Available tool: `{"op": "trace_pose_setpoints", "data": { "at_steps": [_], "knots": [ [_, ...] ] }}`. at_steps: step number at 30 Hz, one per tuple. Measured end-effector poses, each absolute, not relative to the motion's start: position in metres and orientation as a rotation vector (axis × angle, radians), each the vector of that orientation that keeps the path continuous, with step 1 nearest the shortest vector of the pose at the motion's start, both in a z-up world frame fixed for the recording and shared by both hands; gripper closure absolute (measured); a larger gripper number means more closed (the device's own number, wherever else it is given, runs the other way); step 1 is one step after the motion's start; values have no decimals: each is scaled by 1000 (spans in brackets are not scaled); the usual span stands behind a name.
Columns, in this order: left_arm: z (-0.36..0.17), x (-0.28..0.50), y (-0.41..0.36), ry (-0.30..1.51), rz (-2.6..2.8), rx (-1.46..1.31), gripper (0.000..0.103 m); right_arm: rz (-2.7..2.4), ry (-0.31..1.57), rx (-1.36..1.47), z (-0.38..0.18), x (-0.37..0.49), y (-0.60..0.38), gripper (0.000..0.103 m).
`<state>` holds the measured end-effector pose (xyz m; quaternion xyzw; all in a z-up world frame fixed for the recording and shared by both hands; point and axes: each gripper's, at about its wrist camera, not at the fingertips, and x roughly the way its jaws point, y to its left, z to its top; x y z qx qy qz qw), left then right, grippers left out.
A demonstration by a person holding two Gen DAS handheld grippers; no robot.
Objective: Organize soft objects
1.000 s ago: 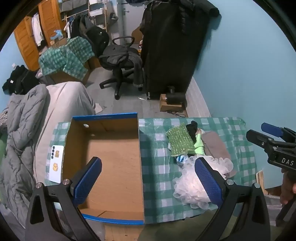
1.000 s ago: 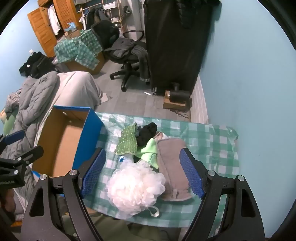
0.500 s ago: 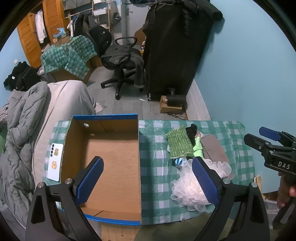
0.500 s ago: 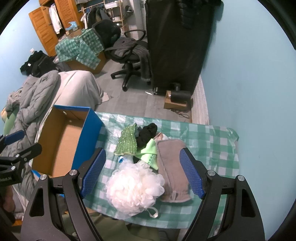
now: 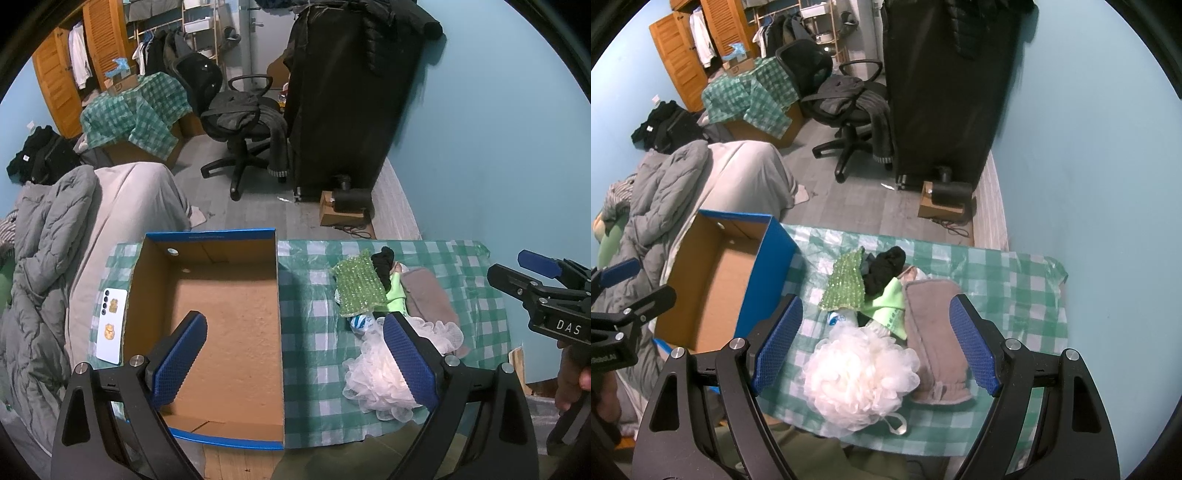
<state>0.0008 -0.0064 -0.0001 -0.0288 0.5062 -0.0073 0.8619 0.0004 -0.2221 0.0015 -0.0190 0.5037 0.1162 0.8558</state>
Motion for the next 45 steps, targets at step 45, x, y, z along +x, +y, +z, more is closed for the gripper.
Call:
{"op": "trace_pose_setpoints", "data": {
  "at_steps": [45],
  "knots": [
    [0, 3, -21, 1071, -50, -55, 6, 246, 1064, -41, -1, 1, -224, 22]
  ]
}}
